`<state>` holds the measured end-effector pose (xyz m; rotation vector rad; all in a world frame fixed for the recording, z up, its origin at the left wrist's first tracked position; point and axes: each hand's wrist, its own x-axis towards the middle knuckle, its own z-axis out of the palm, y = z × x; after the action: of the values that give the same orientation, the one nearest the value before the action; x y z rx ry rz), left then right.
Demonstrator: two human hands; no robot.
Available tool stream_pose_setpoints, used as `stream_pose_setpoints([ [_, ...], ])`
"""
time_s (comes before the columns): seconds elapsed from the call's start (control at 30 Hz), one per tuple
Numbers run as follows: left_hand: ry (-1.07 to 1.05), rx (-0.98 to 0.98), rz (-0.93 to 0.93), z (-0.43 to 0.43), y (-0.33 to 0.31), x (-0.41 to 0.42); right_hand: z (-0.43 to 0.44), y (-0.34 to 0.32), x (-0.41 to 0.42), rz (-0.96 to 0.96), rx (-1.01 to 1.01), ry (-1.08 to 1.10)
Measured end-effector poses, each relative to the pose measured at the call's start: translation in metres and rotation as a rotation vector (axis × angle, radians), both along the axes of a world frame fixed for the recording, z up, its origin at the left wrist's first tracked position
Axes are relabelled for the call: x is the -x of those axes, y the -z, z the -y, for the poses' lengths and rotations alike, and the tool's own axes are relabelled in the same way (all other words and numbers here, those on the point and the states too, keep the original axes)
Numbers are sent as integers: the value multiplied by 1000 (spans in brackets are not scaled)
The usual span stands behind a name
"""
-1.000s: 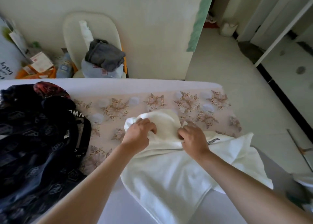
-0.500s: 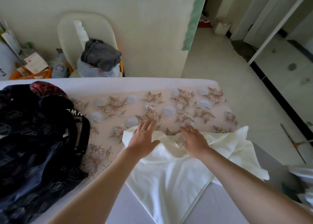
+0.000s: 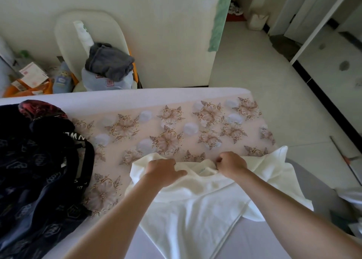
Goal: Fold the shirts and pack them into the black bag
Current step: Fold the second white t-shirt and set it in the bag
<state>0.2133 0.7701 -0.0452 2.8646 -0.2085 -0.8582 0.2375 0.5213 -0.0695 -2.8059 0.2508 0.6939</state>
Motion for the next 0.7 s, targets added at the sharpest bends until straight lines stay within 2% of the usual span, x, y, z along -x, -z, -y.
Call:
stream_pose_setpoints([
  [0.07, -8, 47, 39, 8, -1, -3, 1, -1, -4, -10, 54, -82],
  [0.13, -105, 202, 86, 8, -3, -6, 3, -4, -10, 0, 84, -159],
  [0.2, -223, 353, 126, 4, -8, -12, 9, -3, -14, -8, 5, -149],
  [0.3, -255, 480, 125, 1, -18, -22, 17, -2, -18, -138, -84, -153],
  [0.4, -252, 527, 84, 2, -22, -21, 18, -1, -18, -217, -27, -163],
  [0.47, -233, 483, 38, 1, -22, -14, 17, -5, -18, -80, 17, -109],
  [0.57, -190, 421, 38, -2, -33, -8, 19, -22, -18, 295, 13, -14],
  [0.63, -173, 382, 175, -4, -49, -13, 20, -42, -20, 519, -61, 27],
  [0.7, -225, 422, 372, -9, -68, -21, 19, -70, -23, 635, -194, 106],
])
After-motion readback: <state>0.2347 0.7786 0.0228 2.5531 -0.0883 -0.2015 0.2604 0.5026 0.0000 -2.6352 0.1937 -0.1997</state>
